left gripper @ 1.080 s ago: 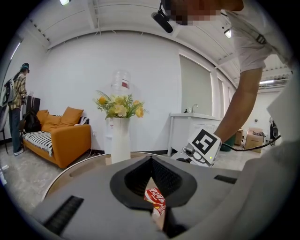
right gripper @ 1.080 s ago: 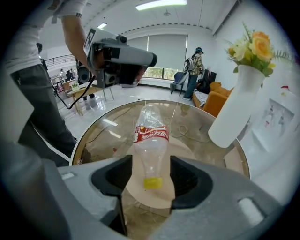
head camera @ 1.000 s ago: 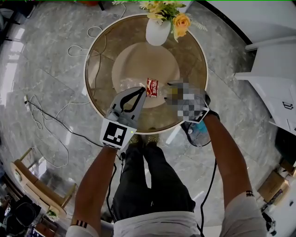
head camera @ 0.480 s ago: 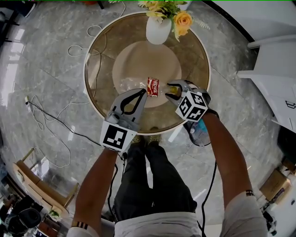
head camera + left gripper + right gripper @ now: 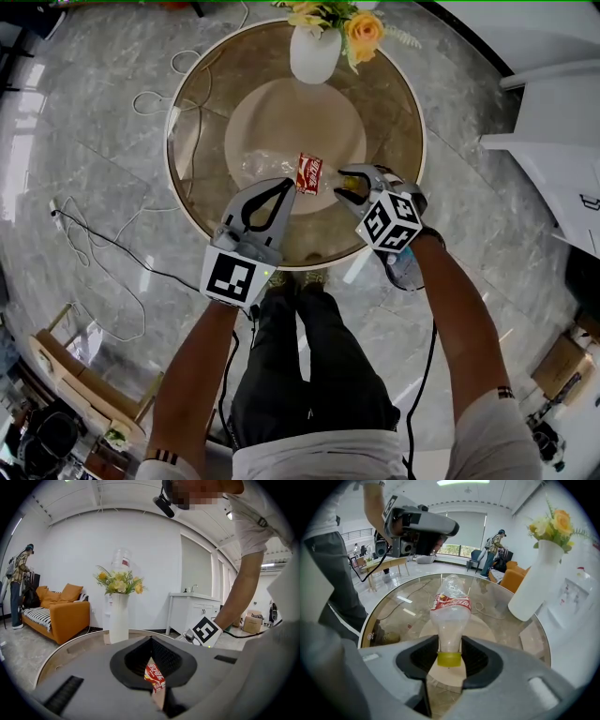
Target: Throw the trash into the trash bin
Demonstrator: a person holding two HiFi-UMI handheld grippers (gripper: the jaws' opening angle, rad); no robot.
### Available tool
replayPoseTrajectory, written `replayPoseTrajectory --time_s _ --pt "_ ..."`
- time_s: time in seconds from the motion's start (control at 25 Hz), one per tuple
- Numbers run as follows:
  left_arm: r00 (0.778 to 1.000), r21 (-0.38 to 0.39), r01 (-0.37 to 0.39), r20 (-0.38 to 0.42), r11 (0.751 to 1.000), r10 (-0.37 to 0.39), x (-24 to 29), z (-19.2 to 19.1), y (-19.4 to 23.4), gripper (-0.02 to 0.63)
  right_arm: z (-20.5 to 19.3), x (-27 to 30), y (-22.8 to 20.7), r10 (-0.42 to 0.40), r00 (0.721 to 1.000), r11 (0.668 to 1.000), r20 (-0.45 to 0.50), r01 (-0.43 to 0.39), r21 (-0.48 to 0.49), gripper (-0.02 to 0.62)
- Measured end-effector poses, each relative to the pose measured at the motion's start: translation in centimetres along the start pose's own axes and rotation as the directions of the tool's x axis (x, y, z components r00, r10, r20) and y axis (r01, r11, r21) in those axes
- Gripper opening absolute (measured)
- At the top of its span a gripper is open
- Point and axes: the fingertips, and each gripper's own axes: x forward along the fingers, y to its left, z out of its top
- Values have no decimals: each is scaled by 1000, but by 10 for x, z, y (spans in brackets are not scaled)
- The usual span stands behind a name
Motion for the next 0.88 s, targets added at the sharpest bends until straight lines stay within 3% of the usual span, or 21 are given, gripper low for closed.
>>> replayPoseTrajectory --time_s 0.6,0.76,0.88 --pt "996 31 90 16 995 -91 12 17 -35 0 12 -46 1 -182 980 968 86 163 192 151" --pt "990 46 140 27 989 -141 11 22 -52 0 14 -67 10 -257 962 940 89 227 256 152" --pt "983 63 179 40 982 -181 9 28 -68 0 8 -85 17 -327 943 900 70 288 327 152"
